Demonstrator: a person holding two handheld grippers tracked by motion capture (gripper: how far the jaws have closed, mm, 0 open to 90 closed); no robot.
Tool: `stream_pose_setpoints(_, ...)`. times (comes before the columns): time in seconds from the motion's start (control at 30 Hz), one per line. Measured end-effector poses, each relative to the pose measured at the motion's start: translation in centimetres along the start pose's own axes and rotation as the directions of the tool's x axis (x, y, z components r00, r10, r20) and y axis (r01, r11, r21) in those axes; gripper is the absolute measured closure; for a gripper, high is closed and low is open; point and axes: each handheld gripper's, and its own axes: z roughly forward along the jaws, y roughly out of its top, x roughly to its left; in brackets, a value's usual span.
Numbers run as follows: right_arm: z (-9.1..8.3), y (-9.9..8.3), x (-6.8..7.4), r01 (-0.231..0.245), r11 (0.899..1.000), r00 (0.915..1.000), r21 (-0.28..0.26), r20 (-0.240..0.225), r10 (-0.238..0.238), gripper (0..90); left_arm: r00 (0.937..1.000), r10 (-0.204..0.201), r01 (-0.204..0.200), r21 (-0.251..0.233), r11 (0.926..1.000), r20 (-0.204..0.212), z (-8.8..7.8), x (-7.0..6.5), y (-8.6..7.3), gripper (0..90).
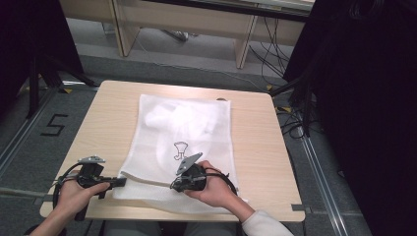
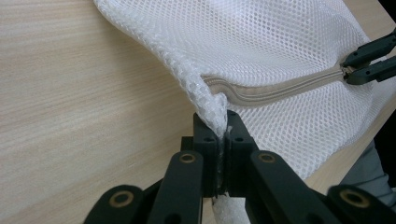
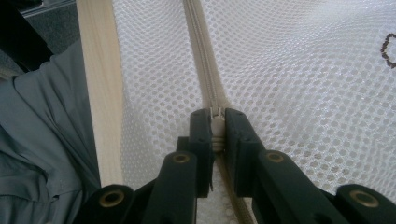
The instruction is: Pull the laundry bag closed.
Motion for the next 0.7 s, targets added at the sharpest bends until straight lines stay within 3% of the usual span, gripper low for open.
stream_pose_setpoints(0.7,-1.0,-0.94,-0.08,-0.018,1.0,0.9998,0.005,0.01,0.018,82.7,0.9999,0.0,0.0,0.0,1.0,-0.01,-0.01,0.03,-0.01,85.7)
